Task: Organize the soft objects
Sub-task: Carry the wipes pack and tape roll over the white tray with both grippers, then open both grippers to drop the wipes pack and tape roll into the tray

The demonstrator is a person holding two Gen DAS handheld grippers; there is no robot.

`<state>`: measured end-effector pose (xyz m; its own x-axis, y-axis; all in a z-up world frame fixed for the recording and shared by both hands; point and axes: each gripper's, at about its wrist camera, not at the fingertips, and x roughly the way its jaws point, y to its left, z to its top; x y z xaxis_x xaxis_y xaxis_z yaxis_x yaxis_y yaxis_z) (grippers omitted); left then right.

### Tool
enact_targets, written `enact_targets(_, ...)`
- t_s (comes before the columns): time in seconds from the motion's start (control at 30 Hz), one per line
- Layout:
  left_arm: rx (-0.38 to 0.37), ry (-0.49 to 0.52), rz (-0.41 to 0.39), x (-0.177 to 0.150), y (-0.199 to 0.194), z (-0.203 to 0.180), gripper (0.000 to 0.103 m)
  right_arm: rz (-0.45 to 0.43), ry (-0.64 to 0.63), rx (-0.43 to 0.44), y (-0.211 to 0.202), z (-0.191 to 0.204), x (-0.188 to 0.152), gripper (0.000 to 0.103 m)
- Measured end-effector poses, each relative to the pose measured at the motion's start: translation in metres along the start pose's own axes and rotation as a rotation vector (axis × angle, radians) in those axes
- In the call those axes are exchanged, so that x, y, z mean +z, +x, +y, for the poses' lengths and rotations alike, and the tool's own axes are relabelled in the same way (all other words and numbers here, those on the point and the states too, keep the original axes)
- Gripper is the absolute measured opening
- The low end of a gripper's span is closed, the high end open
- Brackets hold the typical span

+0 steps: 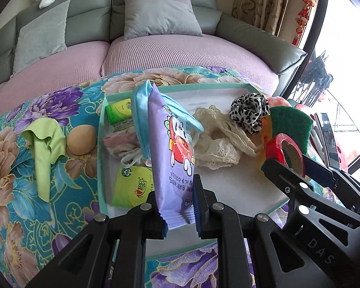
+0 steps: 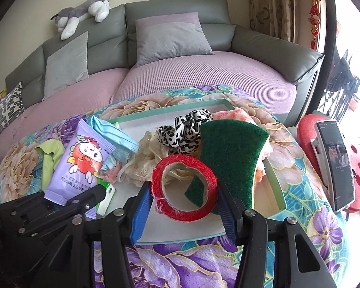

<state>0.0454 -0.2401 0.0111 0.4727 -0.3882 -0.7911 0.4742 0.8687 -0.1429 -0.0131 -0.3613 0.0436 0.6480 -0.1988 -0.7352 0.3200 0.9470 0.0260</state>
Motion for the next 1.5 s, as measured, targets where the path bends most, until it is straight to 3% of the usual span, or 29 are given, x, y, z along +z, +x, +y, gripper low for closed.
enact_targets(0.47, 0.024, -0.002, 0.026, 0.000, 0.010, 0.007, 0.021, 0.033, -0.007, 0.006, 0.013, 0.004, -0.002, 0.056)
enact_targets(0.5, 0.026, -0.003, 0.025, 0.001, 0.010, 0.008, 0.028, 0.033, -0.006, 0.004, 0.013, 0.004, -0.001, 0.056)
enact_targets(0.53, 0.028, -0.004, 0.025, 0.001, 0.010, 0.010, 0.042, 0.032, -0.006, 0.003, 0.013, 0.004, -0.001, 0.056)
enact_targets(0.63, 0.037, -0.013, 0.017, 0.001, 0.007, 0.014, 0.057, 0.031, 0.003, -0.004, 0.012, 0.002, -0.001, 0.056)
enact_targets(1.3, 0.025, -0.047, -0.045, 0.008, -0.022, 0.030, 0.061, -0.012, 0.009, -0.014, -0.001, 0.005, 0.004, 0.061)
enact_targets(1.4, 0.037, -0.070, -0.063, 0.010, -0.027, 0.037, 0.074, -0.015, 0.008, -0.012, -0.001, 0.006, 0.004, 0.061)
enact_targets(1.5, 0.077, -0.108, -0.069, 0.009, -0.027, 0.053, 0.077, -0.003, -0.002, -0.013, 0.002, 0.009, 0.003, 0.061)
